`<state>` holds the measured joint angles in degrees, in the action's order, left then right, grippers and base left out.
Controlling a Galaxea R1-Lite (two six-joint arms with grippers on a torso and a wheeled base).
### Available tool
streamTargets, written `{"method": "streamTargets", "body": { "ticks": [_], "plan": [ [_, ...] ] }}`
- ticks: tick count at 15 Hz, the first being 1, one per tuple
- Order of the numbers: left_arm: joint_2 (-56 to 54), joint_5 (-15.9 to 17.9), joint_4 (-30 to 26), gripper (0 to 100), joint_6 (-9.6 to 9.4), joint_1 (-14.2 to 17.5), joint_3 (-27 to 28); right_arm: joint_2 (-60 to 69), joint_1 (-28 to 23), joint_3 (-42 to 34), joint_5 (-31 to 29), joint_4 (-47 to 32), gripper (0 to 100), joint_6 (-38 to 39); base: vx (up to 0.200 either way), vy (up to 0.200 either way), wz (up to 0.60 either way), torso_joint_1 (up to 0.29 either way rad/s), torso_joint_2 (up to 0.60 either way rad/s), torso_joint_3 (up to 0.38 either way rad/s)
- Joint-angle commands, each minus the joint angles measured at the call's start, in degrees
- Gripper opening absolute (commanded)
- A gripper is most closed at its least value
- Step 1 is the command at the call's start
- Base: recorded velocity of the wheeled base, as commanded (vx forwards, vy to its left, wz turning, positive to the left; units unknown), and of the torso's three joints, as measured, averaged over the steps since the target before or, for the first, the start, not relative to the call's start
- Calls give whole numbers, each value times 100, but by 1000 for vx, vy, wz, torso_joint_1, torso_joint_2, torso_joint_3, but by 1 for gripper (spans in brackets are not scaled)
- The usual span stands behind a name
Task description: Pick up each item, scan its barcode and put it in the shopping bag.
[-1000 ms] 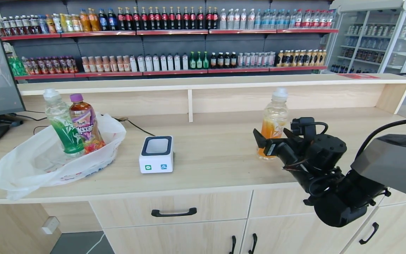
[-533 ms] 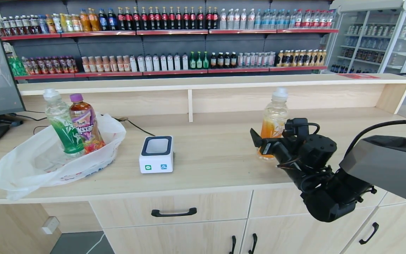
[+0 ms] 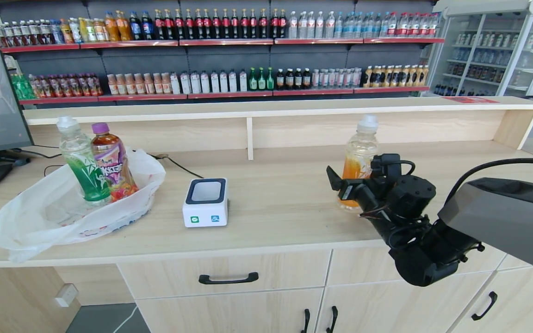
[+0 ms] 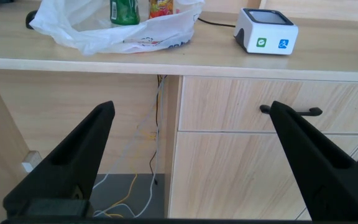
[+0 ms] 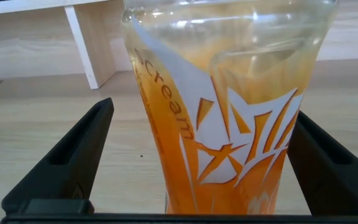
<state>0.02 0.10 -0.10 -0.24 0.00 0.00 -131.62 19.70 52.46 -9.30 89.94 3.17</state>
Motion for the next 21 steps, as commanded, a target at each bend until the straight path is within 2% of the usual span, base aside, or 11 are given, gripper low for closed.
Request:
{"method": "streamTargets", "body": {
  "ticks": [1,6,7,21],
  "plan": [
    [-2,-1,1,100,-2,0,0,-30,8,28,-1,6,100,-1,0,0,0,0,0,0],
    [-2,-1,1,100,-2,0,0,-48,8,186,-1,6,100,-1,0,0,0,0,0,0],
    [-2,-1,1,100,-2,0,0,-74,8,204,-1,6,0,-9,0,0,0,0,0,0],
    [-2,-1,1,100,-2,0,0,102,51,98,-28,6,0,17,0,0,0,0,0,0]
  ]
}}
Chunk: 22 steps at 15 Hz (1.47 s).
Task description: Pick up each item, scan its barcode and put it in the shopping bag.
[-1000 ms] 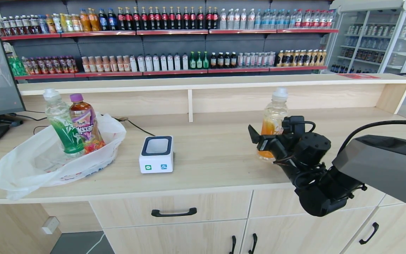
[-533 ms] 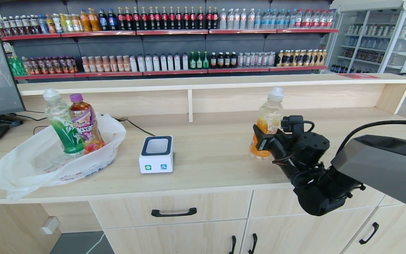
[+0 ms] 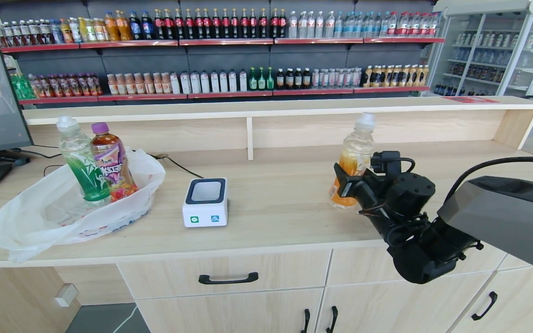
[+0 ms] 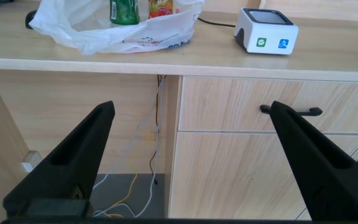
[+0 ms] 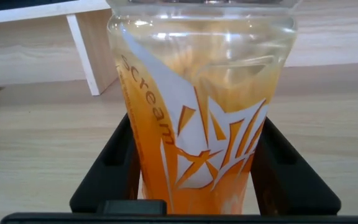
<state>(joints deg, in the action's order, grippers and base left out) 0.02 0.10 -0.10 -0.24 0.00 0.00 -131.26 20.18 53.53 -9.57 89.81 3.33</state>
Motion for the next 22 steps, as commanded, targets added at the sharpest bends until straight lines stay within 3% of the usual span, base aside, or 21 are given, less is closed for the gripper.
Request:
{"method": "streamTargets", "body": {
  "ticks": [1,9,22],
  "plan": [
    [-2,-1,1,100,-2,9,0,109,4,-71,-1,19,0,1,0,0,0,0,0,0],
    [-2,-1,1,100,-2,0,0,680,4,-396,-19,19,0,-8,0,0,0,0,0,0],
    [-2,-1,1,100,-2,0,0,3097,417,-2514,-54,19,0,89,0,0,0,0,0,0]
  ]
}}
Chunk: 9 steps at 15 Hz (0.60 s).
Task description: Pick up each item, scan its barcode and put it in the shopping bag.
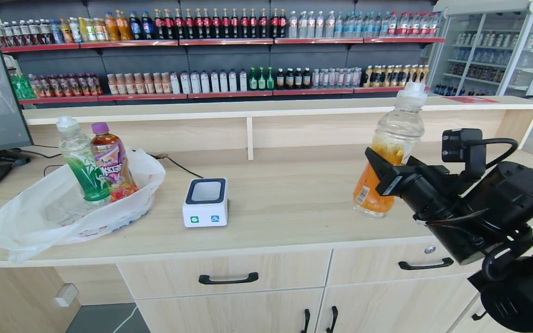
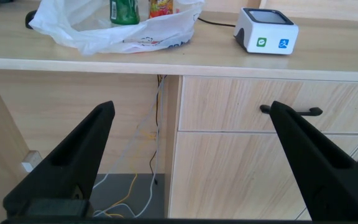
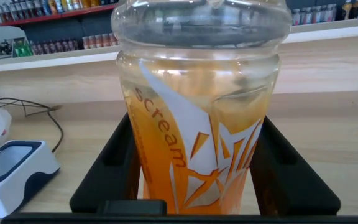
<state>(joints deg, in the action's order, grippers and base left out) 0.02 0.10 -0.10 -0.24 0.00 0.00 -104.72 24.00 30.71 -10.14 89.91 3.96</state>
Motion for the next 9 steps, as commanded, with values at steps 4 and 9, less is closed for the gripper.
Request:
{"method": "streamTargets", "body": {
  "ticks": [4,9],
  "plan": [
    [-2,-1,1,100,-2,9,0,1103,43,-786,12,9,0,43,0,0,0,0,0,0],
    [-2,-1,1,100,-2,9,0,1718,166,-1102,12,9,0,17,0,0,0,0,0,0]
  ]
}}
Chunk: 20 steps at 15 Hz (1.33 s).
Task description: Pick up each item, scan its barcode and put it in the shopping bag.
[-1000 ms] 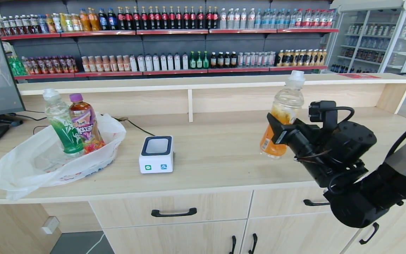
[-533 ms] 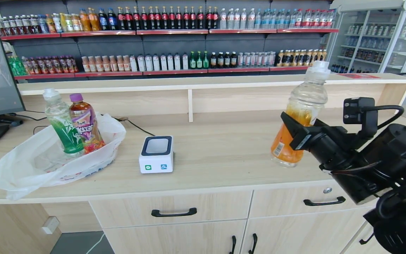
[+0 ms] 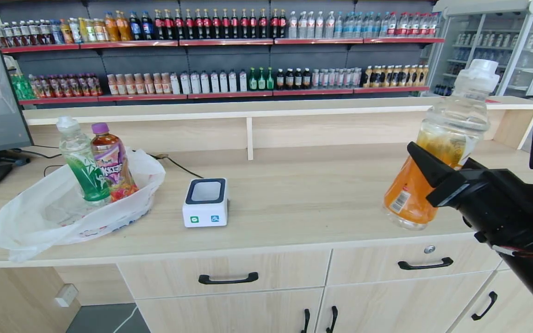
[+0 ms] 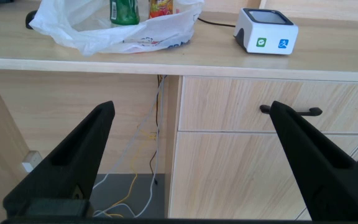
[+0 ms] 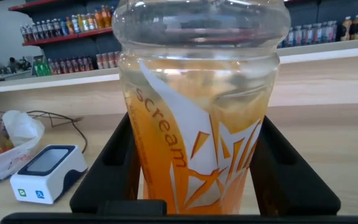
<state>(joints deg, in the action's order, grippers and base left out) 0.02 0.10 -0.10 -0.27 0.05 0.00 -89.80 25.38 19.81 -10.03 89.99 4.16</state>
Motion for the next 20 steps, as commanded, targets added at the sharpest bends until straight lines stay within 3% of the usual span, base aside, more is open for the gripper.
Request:
{"method": "streamTargets", "body": {
  "ticks": [1,5,11,17,20],
  "plan": [
    [-2,-1,1,100,0,-5,0,278,28,-83,1,1,0,-3,0,0,0,0,0,0],
    [-2,-1,1,100,0,-5,0,358,125,-162,1,1,0,6,0,0,0,0,0,0],
    [-2,-1,1,100,0,-5,9,568,670,-144,1,1,0,15,0,0,0,0,0,0],
    [-2,-1,1,100,0,-5,0,586,1637,-56,1,1,0,-126,0,0,0,0,0,0],
    [-2,-1,1,100,0,-5,9,656,2111,84,36,1,0,191,0,0,0,0,0,0]
  ]
}}
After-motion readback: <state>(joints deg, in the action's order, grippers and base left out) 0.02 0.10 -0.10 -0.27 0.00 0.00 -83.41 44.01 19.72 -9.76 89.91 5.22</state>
